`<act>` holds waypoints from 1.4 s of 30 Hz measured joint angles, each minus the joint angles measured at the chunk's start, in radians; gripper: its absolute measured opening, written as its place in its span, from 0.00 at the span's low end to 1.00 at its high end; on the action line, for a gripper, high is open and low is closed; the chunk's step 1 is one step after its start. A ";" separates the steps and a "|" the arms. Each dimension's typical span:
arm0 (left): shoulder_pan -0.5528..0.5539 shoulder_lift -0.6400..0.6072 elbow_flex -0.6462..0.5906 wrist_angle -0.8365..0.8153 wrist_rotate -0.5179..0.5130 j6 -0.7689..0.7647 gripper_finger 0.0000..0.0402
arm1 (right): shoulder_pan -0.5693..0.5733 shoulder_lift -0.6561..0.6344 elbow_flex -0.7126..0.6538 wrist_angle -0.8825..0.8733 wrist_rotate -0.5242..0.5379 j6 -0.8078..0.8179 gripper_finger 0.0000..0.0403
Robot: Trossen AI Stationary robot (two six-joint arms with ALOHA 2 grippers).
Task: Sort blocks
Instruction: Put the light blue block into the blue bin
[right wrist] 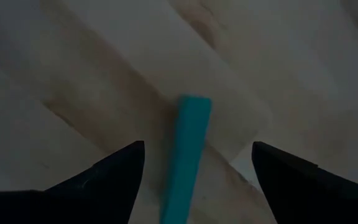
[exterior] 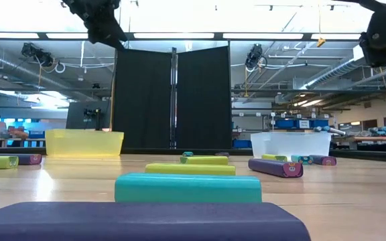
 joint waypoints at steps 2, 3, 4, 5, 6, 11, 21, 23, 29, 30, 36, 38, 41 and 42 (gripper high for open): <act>0.000 -0.001 0.000 0.000 0.000 0.000 0.71 | 0.004 0.012 0.000 0.007 -0.008 0.004 0.77; 0.000 -0.001 0.000 0.000 0.000 0.000 0.71 | 0.005 0.017 0.000 0.015 -0.010 0.005 0.77; 0.000 -0.002 0.000 0.000 0.000 0.000 0.71 | 0.006 0.024 0.000 0.025 -0.011 0.009 0.76; 0.000 -0.002 0.000 0.000 0.000 0.001 0.71 | 0.008 0.031 -0.001 0.034 -0.011 0.015 0.76; 0.000 -0.002 0.000 0.000 0.000 0.004 0.71 | 0.010 0.040 -0.001 0.043 -0.011 0.019 0.76; 0.000 -0.002 0.000 -0.001 0.000 0.005 0.71 | 0.017 0.052 -0.011 0.070 -0.023 0.063 0.73; 0.000 -0.002 0.000 -0.002 0.000 0.007 0.71 | 0.038 0.050 -0.034 0.121 -0.010 0.132 0.42; 0.000 -0.002 0.000 -0.002 0.000 0.007 0.71 | 0.043 0.050 -0.034 0.128 0.004 0.132 0.34; 0.000 -0.002 0.000 -0.002 0.000 0.007 0.71 | 0.044 0.051 -0.035 0.119 0.021 0.125 0.18; 0.000 -0.002 0.000 -0.002 0.000 0.007 0.71 | 0.045 0.051 -0.036 0.116 0.029 0.125 0.18; 0.000 -0.002 0.000 -0.002 0.000 0.007 0.71 | 0.042 0.036 -0.008 0.106 0.207 0.082 0.18; 0.000 -0.002 -0.001 0.002 0.000 0.007 0.71 | 0.027 0.004 0.011 0.153 0.294 0.032 0.18; 0.000 -0.017 -0.002 0.012 0.000 0.001 0.71 | -0.022 -0.022 0.016 0.286 0.365 -0.110 0.18; 0.000 -0.027 -0.002 0.020 0.000 -0.003 0.71 | -0.045 -0.022 0.016 0.356 0.376 -0.177 0.18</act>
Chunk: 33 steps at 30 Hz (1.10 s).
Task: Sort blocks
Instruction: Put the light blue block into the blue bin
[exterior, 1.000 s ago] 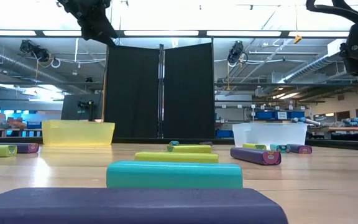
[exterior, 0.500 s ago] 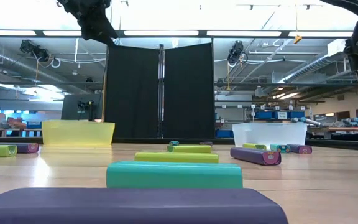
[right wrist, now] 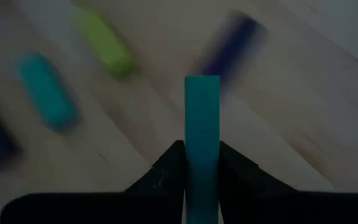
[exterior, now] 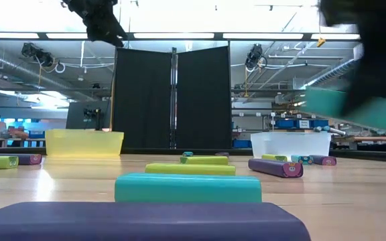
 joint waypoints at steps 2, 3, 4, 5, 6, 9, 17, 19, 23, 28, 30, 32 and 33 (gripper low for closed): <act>0.000 -0.025 0.000 0.020 0.010 -0.017 0.71 | -0.051 0.000 0.000 0.162 0.017 -0.145 0.18; 0.000 -0.039 0.000 0.023 0.021 -0.020 0.71 | -0.076 0.000 0.001 0.245 0.019 -0.220 0.18; 0.000 -0.056 0.000 0.028 0.026 -0.021 0.71 | -0.101 0.007 0.001 0.329 0.022 -0.292 0.18; 0.000 -0.075 0.000 0.033 0.027 -0.022 0.71 | -0.125 0.012 0.002 0.420 0.022 -0.371 0.18; 0.000 -0.093 0.000 0.034 0.027 -0.023 0.71 | -0.147 0.015 0.002 0.498 0.022 -0.454 0.18; 0.001 -0.149 0.000 0.033 0.029 -0.034 0.71 | -0.216 0.029 0.007 0.720 0.010 -0.650 0.18; 0.003 -0.256 0.000 0.009 0.021 -0.096 0.71 | -0.328 0.150 0.140 0.982 -0.114 -0.902 0.18; 0.003 -0.269 0.000 -0.002 0.021 -0.100 0.71 | -0.334 0.217 0.236 0.975 -0.155 -0.942 0.18; 0.003 -0.284 0.000 -0.007 0.018 -0.119 0.71 | -0.344 0.359 0.447 0.972 -0.230 -1.029 0.18; 0.003 -0.284 0.000 -0.007 0.017 -0.130 0.71 | -0.365 0.515 0.695 0.969 -0.336 -1.102 0.18; 0.003 -0.283 0.000 -0.008 0.021 -0.140 0.71 | -0.374 0.591 0.801 0.968 -0.385 -1.113 0.18; 0.003 -0.283 0.000 -0.009 0.023 -0.151 0.71 | -0.380 0.661 0.903 0.964 -0.420 -1.112 0.18; 0.003 -0.283 0.000 -0.010 0.023 -0.154 0.71 | -0.381 0.703 0.959 0.965 -0.437 -1.107 0.18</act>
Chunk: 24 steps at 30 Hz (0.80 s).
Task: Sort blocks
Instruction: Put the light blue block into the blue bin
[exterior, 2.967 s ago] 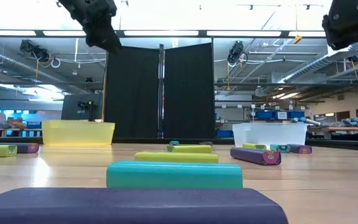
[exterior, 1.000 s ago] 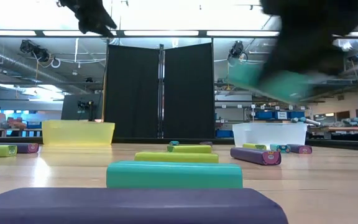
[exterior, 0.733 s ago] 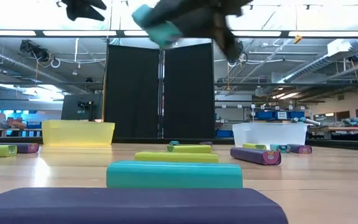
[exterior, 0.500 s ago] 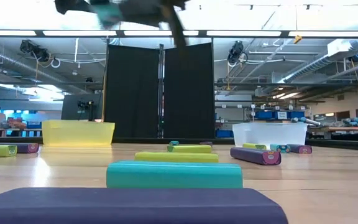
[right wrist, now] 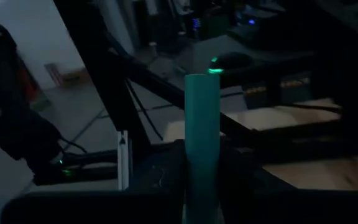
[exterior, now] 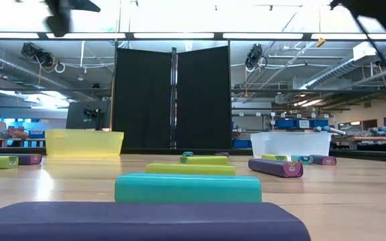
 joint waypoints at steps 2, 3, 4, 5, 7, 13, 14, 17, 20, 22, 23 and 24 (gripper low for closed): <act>0.000 0.000 0.000 -0.004 0.001 -0.001 0.71 | 0.002 0.071 0.103 0.006 -0.037 0.018 0.18; 0.000 -0.001 0.000 -0.004 0.001 -0.001 0.71 | 0.002 0.106 0.153 0.002 -0.055 0.025 0.18; 0.000 -0.001 0.000 -0.005 0.002 -0.004 0.71 | 0.003 0.142 0.194 0.005 -0.067 0.034 0.18; 0.000 -0.001 0.000 -0.005 0.002 -0.010 0.71 | 0.004 0.158 0.195 0.027 -0.080 0.048 0.18; 0.000 0.000 0.000 -0.006 0.003 -0.021 0.71 | 0.004 0.167 0.156 0.072 -0.086 0.087 0.18; 0.000 0.000 0.000 -0.006 0.005 -0.022 0.71 | 0.018 0.163 0.146 0.003 -0.053 0.098 0.18; 0.000 0.000 0.000 -0.006 0.005 -0.023 0.71 | 0.023 0.163 0.146 0.002 -0.052 0.093 0.18; 0.000 0.000 0.000 -0.005 0.005 -0.022 0.71 | 0.032 0.163 0.146 -0.005 -0.049 0.082 0.18; 0.000 0.000 0.000 -0.004 0.006 -0.023 0.71 | 0.041 0.180 0.149 0.030 -0.033 0.057 0.18; 0.000 0.000 0.000 -0.004 0.006 -0.023 0.71 | 0.044 0.197 0.148 0.054 -0.033 0.056 0.18; 0.000 0.000 0.000 -0.004 0.006 -0.023 0.71 | 0.044 0.208 0.148 0.068 -0.033 0.057 0.18; 0.000 0.000 0.000 -0.003 0.006 -0.023 0.71 | 0.044 0.213 0.146 0.071 -0.032 0.056 0.18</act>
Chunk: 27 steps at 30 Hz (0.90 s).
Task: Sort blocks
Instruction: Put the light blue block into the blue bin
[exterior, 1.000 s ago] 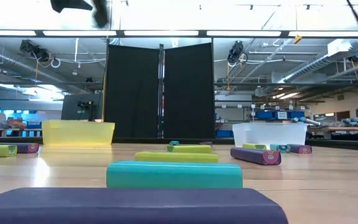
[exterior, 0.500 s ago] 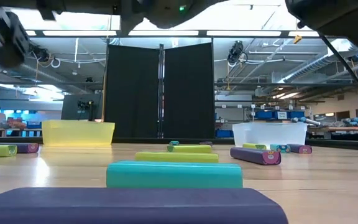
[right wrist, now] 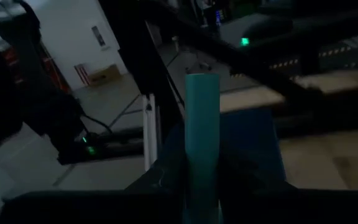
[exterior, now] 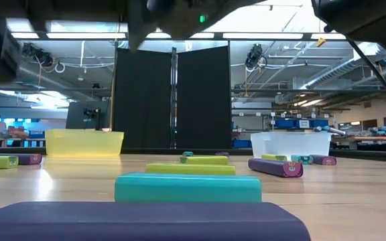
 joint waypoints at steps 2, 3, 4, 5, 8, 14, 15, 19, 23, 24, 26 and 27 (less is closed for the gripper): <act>0.000 0.000 0.000 0.000 0.000 0.000 0.71 | 0.000 0.002 -0.001 -0.001 0.014 -0.014 0.18; 0.000 0.000 0.000 0.002 0.000 0.000 0.71 | 0.000 0.001 -0.001 0.006 0.020 -0.027 0.18; 0.000 0.001 0.000 0.004 0.000 0.001 0.71 | 0.000 -0.001 0.000 0.013 0.030 -0.041 0.18; 0.000 0.001 0.000 0.009 0.000 0.001 0.71 | 0.000 -0.004 0.002 0.017 0.035 -0.053 0.18; 0.000 0.001 0.000 0.033 0.000 -0.002 0.71 | 0.001 0.009 0.002 0.052 0.038 -0.067 0.18; 0.000 0.001 0.000 0.047 0.000 -0.020 0.71 | 0.006 0.066 0.001 0.139 0.056 -0.055 0.18; 0.000 0.002 0.000 0.047 0.000 -0.020 0.71 | 0.006 0.066 0.000 0.138 0.056 -0.054 0.18; 0.000 0.002 0.000 0.049 0.000 -0.020 0.71 | 0.006 0.062 0.002 0.145 0.056 -0.053 0.18; 0.000 0.002 0.000 0.056 0.000 -0.020 0.71 | 0.006 0.062 0.002 0.125 0.056 -0.052 0.18; 0.000 0.002 0.000 0.059 0.000 -0.020 0.71 | 0.005 0.062 0.002 0.124 0.056 -0.052 0.18; 0.000 0.002 0.000 0.068 0.000 -0.019 0.71 | 0.005 0.062 0.002 0.117 0.056 -0.052 0.18; 0.000 0.002 0.000 0.072 0.000 -0.019 0.71 | 0.005 0.062 0.002 0.110 0.056 -0.052 0.18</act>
